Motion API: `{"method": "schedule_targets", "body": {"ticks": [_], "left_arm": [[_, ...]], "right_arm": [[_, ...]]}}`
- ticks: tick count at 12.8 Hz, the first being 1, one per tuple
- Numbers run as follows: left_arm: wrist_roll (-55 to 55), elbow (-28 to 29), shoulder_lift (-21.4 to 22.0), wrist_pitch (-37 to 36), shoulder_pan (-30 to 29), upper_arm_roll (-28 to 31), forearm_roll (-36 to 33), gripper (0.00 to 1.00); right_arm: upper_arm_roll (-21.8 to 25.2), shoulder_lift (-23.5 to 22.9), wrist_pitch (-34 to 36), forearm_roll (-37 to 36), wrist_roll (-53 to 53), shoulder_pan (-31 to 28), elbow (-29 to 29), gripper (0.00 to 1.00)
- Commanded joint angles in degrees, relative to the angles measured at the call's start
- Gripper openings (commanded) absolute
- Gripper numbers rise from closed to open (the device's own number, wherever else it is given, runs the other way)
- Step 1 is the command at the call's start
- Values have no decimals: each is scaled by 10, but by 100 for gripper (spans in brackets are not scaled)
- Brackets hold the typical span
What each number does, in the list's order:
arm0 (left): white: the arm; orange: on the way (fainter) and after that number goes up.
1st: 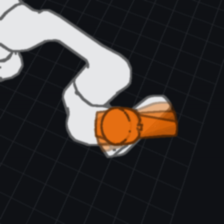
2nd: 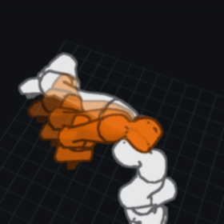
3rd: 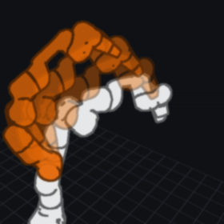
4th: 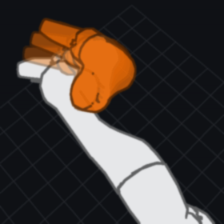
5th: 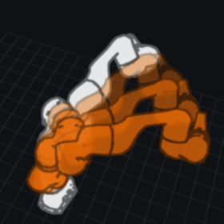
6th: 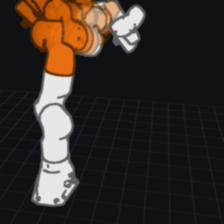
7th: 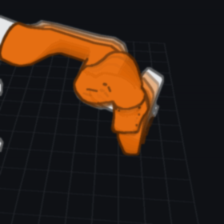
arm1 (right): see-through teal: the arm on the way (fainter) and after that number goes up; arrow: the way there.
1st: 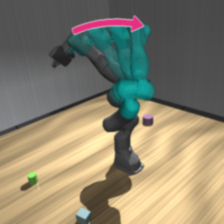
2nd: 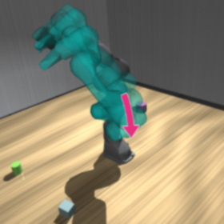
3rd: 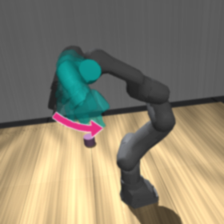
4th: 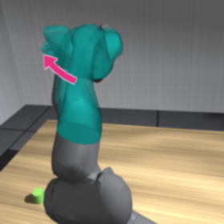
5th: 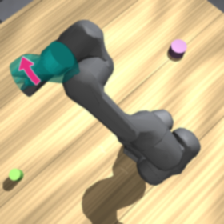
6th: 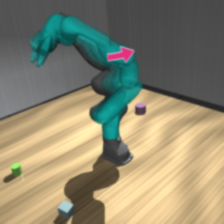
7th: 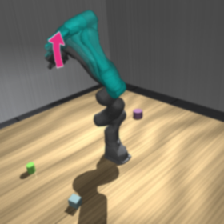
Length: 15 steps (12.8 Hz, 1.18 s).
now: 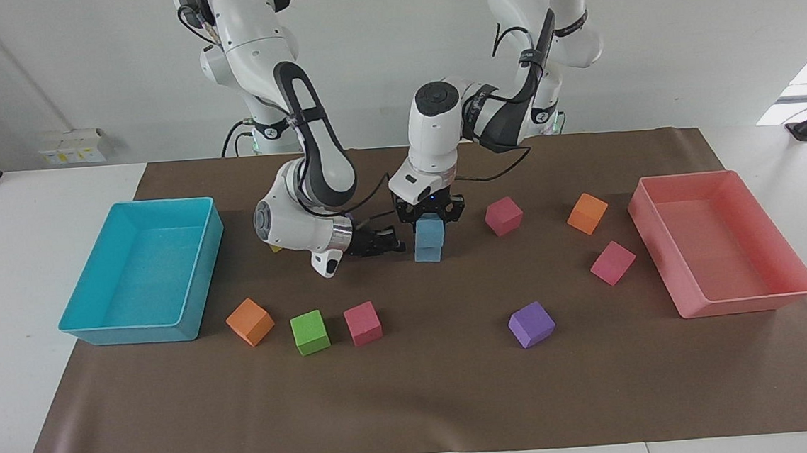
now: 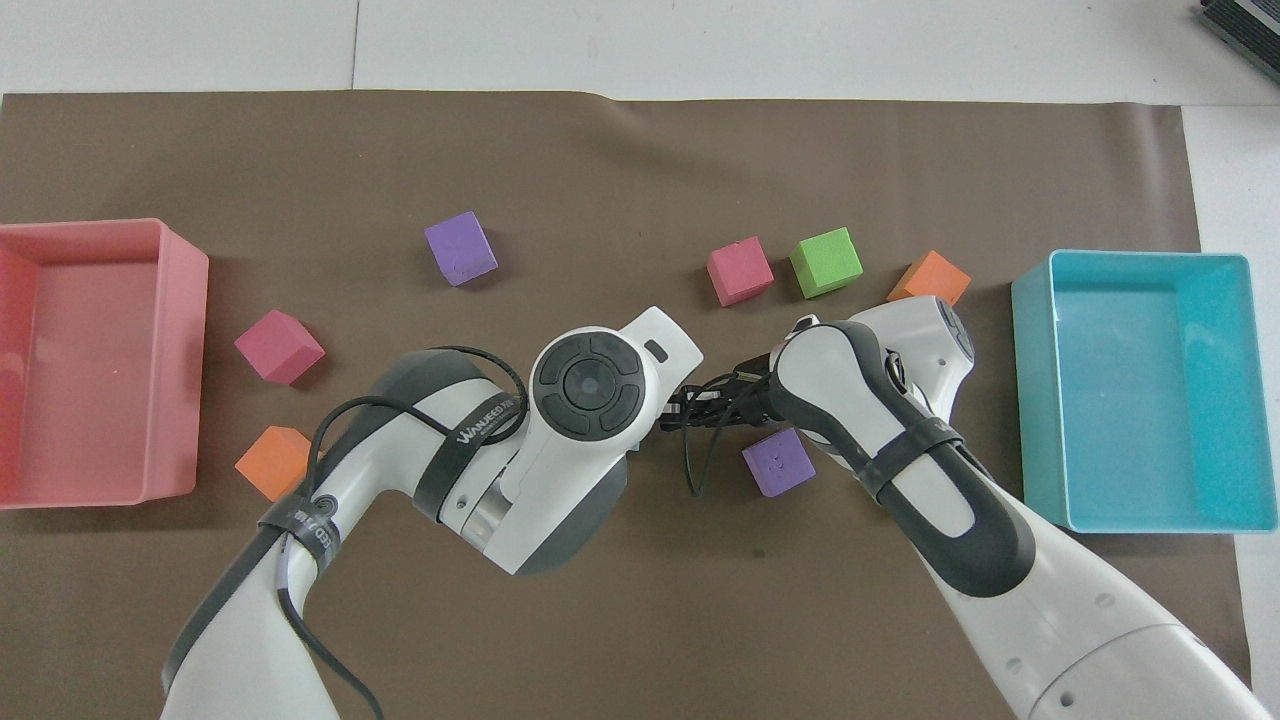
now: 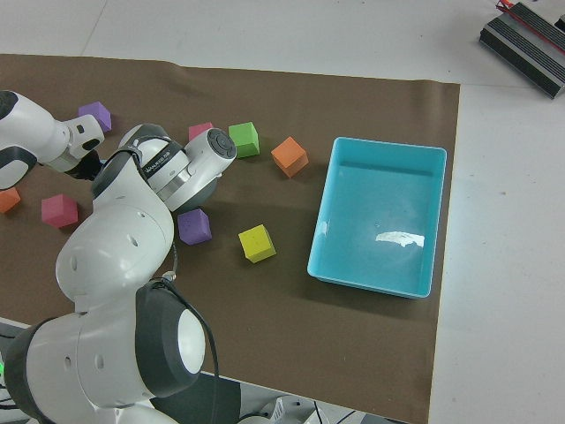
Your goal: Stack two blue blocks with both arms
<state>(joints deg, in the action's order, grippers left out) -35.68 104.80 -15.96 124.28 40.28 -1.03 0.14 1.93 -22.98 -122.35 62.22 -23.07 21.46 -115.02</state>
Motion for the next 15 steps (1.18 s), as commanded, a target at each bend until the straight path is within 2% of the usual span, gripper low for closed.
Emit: {"method": "schedule_targets", "body": {"ticks": [1, 15], "left_arm": [[-16, 29, 11, 31, 11, 9, -11, 41], [-25, 45, 13, 39, 18, 9, -11, 41]], "right_arm": [[-3, 4, -10, 24, -19, -3, -9, 0], [-3, 4, -10, 24, -19, -4, -8, 0]]}}
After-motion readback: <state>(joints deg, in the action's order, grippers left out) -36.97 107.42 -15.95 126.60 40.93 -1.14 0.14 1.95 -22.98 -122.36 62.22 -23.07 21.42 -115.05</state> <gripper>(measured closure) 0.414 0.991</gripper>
